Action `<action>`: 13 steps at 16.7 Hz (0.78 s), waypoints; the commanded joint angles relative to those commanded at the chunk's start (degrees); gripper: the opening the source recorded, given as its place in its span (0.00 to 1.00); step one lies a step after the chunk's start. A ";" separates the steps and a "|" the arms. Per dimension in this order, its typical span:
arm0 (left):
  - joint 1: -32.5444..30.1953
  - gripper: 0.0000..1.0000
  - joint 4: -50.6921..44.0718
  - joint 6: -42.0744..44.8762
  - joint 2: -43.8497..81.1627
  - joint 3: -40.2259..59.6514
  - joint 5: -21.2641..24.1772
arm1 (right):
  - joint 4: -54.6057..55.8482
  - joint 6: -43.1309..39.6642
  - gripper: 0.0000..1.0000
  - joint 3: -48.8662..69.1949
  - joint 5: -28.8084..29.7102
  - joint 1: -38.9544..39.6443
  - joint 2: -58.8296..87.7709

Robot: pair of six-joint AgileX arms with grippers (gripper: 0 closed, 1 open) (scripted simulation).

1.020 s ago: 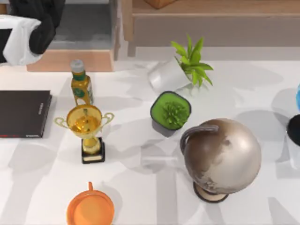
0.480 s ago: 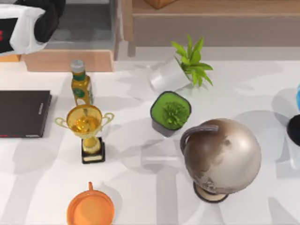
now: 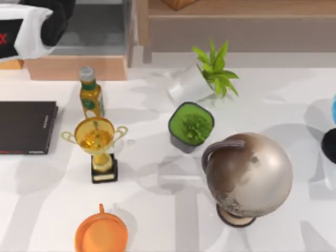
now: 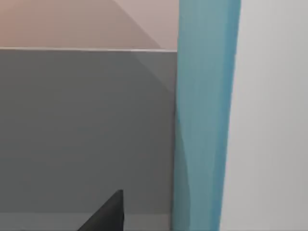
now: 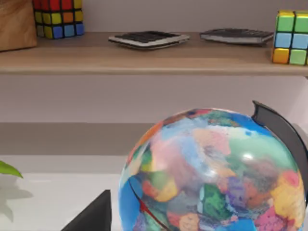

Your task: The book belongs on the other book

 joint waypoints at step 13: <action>0.00 0.00 0.00 0.00 0.00 0.00 0.00 | 0.00 0.00 1.00 0.00 0.00 0.00 0.00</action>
